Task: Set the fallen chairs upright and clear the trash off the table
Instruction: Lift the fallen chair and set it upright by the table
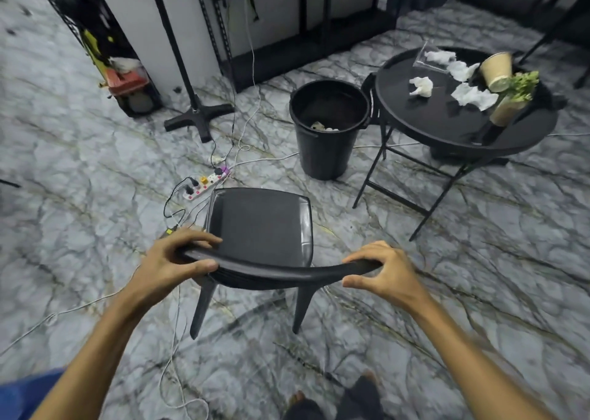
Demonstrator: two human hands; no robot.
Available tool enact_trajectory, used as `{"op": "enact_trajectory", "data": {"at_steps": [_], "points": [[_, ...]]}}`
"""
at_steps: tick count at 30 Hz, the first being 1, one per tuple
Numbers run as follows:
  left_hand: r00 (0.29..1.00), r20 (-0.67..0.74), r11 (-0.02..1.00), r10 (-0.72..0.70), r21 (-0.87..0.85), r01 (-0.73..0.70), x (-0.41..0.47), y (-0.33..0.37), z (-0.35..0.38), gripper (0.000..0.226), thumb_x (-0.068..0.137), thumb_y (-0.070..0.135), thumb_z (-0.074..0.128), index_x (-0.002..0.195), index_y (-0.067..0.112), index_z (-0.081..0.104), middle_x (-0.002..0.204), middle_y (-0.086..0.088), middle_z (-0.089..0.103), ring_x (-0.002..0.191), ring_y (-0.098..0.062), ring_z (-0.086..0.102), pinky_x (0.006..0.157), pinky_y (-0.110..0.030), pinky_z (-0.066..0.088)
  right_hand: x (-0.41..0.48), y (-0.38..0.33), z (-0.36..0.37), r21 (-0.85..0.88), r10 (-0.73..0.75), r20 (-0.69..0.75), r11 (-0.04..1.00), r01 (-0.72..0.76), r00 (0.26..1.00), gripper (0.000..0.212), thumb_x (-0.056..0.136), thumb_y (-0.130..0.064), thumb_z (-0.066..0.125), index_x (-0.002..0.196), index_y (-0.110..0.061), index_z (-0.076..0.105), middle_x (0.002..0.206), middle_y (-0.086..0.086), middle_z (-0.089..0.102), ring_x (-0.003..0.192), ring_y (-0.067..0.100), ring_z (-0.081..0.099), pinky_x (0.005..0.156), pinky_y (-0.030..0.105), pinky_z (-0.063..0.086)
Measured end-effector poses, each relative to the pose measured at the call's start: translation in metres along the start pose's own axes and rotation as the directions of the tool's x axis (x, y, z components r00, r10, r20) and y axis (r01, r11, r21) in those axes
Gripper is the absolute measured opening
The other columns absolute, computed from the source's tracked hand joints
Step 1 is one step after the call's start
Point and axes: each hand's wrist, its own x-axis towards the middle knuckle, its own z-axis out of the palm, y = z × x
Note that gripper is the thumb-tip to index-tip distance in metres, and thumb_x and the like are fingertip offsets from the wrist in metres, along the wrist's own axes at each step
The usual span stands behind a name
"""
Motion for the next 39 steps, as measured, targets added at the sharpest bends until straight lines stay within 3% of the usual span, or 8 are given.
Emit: {"op": "enact_trajectory", "data": {"at_steps": [5, 8, 11, 17, 26, 32, 36, 39], "points": [[0.996, -0.072, 0.996, 0.059, -0.063, -0.063, -0.001, -0.013, -0.007, 0.055, 0.052, 0.046, 0.087, 0.102, 0.026, 0.075, 0.090, -0.015, 0.062, 0.085, -0.027, 0.061, 0.078, -0.038, 0.048, 0.007, -0.014, 0.014, 0.034, -0.105, -0.147, 0.993, 0.111, 0.984, 0.052, 0.048, -0.076, 0.075, 0.077, -0.033, 0.076, 0.080, -0.020, 0.070, 0.077, 0.009, 0.056, 0.065, 0.020, 0.043], [0.989, -0.132, 0.988, 0.067, -0.128, -0.084, 0.000, -0.017, -0.004, 0.049, 0.052, 0.038, 0.086, 0.098, 0.024, 0.076, 0.088, -0.019, 0.061, 0.079, -0.019, 0.060, 0.069, -0.024, 0.049, 0.012, -0.021, 0.009, 0.094, -0.121, -0.209, 0.985, 0.143, 0.970, 0.051, 0.048, -0.067, 0.082, 0.084, -0.030, 0.077, 0.075, -0.008, 0.072, 0.077, 0.013, 0.057, 0.067, 0.022, 0.047], [0.985, -0.130, 0.977, 0.116, -0.162, -0.137, 0.004, -0.015, 0.004, 0.037, 0.053, 0.035, 0.084, 0.085, 0.019, 0.077, 0.083, -0.013, 0.061, 0.079, -0.022, 0.059, 0.066, -0.020, 0.046, 0.008, -0.026, -0.003, 0.065, -0.165, -0.259, 0.980, 0.188, 0.952, 0.040, 0.051, -0.057, 0.085, 0.077, -0.028, 0.075, 0.079, -0.012, 0.072, 0.074, 0.019, 0.058, 0.065, 0.027, 0.047], [0.978, -0.066, 0.949, 0.198, -0.236, -0.208, 0.029, 0.009, 0.040, 0.030, 0.051, 0.030, 0.084, 0.079, 0.020, 0.078, 0.078, -0.002, 0.063, 0.074, -0.014, 0.061, 0.064, -0.018, 0.048, -0.017, -0.011, -0.043, 0.033, -0.138, -0.350, 0.987, 0.160, 0.926, 0.044, 0.057, -0.064, 0.081, 0.079, -0.026, 0.077, 0.074, -0.005, 0.072, 0.074, 0.025, 0.057, 0.062, 0.037, 0.048], [0.956, 0.058, 0.922, 0.286, -0.290, -0.258, 0.098, 0.047, 0.115, 0.037, 0.052, 0.035, 0.088, 0.080, 0.013, 0.077, 0.079, -0.007, 0.063, 0.077, -0.027, 0.059, 0.064, -0.031, 0.047, -0.051, 0.016, -0.117, -0.002, -0.086, -0.501, 0.995, 0.098, 0.861, 0.047, 0.058, -0.060, 0.081, 0.090, -0.025, 0.077, 0.080, -0.010, 0.072, 0.078, 0.015, 0.060, 0.069, 0.023, 0.049], [0.938, 0.160, 0.903, 0.307, -0.361, -0.234, 0.151, 0.059, 0.161, 0.036, 0.051, 0.032, 0.088, 0.078, 0.011, 0.076, 0.075, -0.004, 0.062, 0.072, -0.018, 0.059, 0.062, -0.023, 0.047, -0.059, 0.035, -0.147, -0.078, -0.074, -0.598, 0.996, 0.034, 0.798, 0.045, 0.056, -0.055, 0.085, 0.087, -0.023, 0.077, 0.080, -0.012, 0.072, 0.076, 0.017, 0.060, 0.066, 0.022, 0.049], [0.915, 0.221, 0.895, 0.337, -0.378, -0.238, 0.188, 0.066, 0.175, 0.051, 0.048, 0.045, 0.092, 0.079, 0.008, 0.075, 0.078, -0.008, 0.062, 0.074, -0.017, 0.060, 0.063, -0.021, 0.047, -0.057, 0.041, -0.153, -0.100, -0.060, -0.672, 0.995, -0.010, 0.738, 0.050, 0.055, -0.056, 0.083, 0.089, -0.019, 0.077, 0.079, -0.011, 0.072, 0.075, 0.013, 0.059, 0.068, 0.017, 0.046], [0.894, 0.268, 0.893, 0.358, -0.378, -0.244, 0.214, 0.067, 0.178, 0.042, 0.049, 0.035, 0.090, 0.078, 0.008, 0.075, 0.079, -0.010, 0.062, 0.075, -0.018, 0.061, 0.064, -0.020, 0.048, -0.050, 0.043, -0.147, -0.114, -0.046, -0.715, 0.992, -0.051, 0.697, 0.050, 0.056, -0.055, 0.084, 0.091, -0.020, 0.077, 0.079, -0.011, 0.073, 0.075, 0.015, 0.059, 0.067, 0.020, 0.048]]}}
